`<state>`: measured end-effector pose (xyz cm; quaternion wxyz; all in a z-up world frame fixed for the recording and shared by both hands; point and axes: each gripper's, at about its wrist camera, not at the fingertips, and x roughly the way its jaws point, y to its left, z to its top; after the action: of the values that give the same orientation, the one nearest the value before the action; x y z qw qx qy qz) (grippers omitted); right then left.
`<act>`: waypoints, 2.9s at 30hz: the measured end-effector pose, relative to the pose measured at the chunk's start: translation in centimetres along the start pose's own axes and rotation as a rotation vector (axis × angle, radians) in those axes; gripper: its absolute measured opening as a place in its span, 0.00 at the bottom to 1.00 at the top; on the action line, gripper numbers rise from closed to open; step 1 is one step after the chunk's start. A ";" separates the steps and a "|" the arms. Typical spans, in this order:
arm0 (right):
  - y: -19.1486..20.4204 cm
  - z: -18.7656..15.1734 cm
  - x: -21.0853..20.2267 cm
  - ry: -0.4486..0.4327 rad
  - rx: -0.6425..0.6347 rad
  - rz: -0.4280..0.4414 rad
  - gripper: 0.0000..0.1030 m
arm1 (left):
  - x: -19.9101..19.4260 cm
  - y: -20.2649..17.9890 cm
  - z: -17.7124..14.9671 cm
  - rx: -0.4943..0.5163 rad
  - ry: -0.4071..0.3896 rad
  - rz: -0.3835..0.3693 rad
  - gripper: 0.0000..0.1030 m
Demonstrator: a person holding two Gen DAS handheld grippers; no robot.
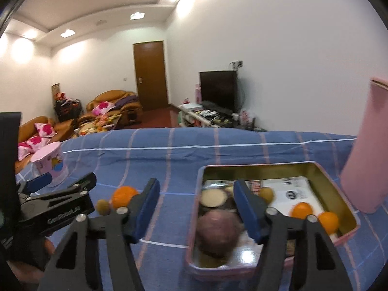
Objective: Organize fruits
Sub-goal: 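Move both tools back from the tin toward the remaining orange and kiwi, then grasp the orange with the right tool while the left tool grasps the brown kiwi, then carry the kiwi with the left tool while the right carries the orange over the tin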
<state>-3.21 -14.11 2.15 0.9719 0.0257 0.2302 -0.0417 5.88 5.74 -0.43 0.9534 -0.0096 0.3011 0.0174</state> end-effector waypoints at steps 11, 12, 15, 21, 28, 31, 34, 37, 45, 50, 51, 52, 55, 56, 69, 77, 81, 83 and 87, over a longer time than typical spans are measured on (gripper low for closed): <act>5.2 0.2 5.4 0.185 -0.075 0.190 0.62 | 2.5 3.7 0.6 -0.017 0.068 0.118 1.00; 5.8 0.2 6.1 0.211 -0.088 0.194 0.62 | 2.7 3.5 0.8 -0.017 0.073 0.112 1.00; 6.8 0.0 7.7 0.277 -0.089 0.226 0.62 | 2.9 3.2 0.8 0.005 0.078 0.113 1.00; 7.3 -0.8 11.2 0.432 -0.050 0.241 0.51 | 2.8 2.6 0.8 0.033 0.081 0.100 1.00; 6.4 -0.6 9.6 0.382 -0.033 0.217 0.47 | 2.3 2.4 1.0 0.035 0.072 0.054 1.00; 5.4 -0.2 7.3 0.284 -0.006 0.184 0.47 | 1.9 1.9 1.1 0.047 0.063 0.019 1.00; 4.6 0.0 4.8 0.195 -0.010 0.129 0.47 | 1.4 1.0 0.9 0.071 0.067 -0.044 1.00; 4.0 0.0 3.3 0.151 -0.011 0.093 0.47 | 1.2 -0.2 0.6 0.111 0.081 -0.083 0.97; 2.3 -0.4 1.3 0.123 -0.006 0.081 0.47 | 3.0 -4.1 -0.4 0.188 0.195 -0.182 0.75; 2.9 -0.4 1.9 0.136 -0.005 0.090 0.47 | 4.2 -5.4 -0.9 0.232 0.283 -0.191 0.44; 2.8 -0.4 2.1 0.141 0.001 0.095 0.47 | 4.2 -5.3 -0.8 0.222 0.280 -0.203 0.39; 2.7 -0.5 2.1 0.146 0.004 0.095 0.47 | 4.2 -5.3 -0.8 0.219 0.283 -0.207 0.35; 2.8 -0.5 2.3 0.146 0.003 0.094 0.47 | 4.1 -5.3 -0.7 0.208 0.282 -0.221 0.27; 2.8 -0.5 2.3 0.144 0.001 0.092 0.47 | 4.1 -5.2 -0.6 0.199 0.282 -0.220 0.27; 3.1 -0.6 1.1 0.076 -0.044 0.042 0.47 | -0.5 -0.9 -0.2 0.018 0.013 -0.161 0.27; 2.4 -0.7 0.3 0.064 -0.048 0.009 0.47 | -3.2 -2.1 -0.3 0.070 -0.126 -0.124 0.27; 1.6 -0.8 0.0 0.068 -0.038 0.007 0.47 | -4.2 -2.8 -0.5 0.094 -0.156 -0.110 0.27; 1.3 -0.9 -0.2 0.070 -0.038 0.006 0.47 | -4.7 -3.0 -0.8 0.098 -0.168 -0.112 0.27; 0.7 -1.0 -0.6 0.069 -0.040 0.007 0.47 | -5.6 -3.7 -1.3 0.101 -0.173 -0.120 0.27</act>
<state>-4.14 -13.26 1.52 0.9639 0.0084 0.2641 -0.0330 0.66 1.86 1.75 0.9744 0.0219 0.2171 -0.0541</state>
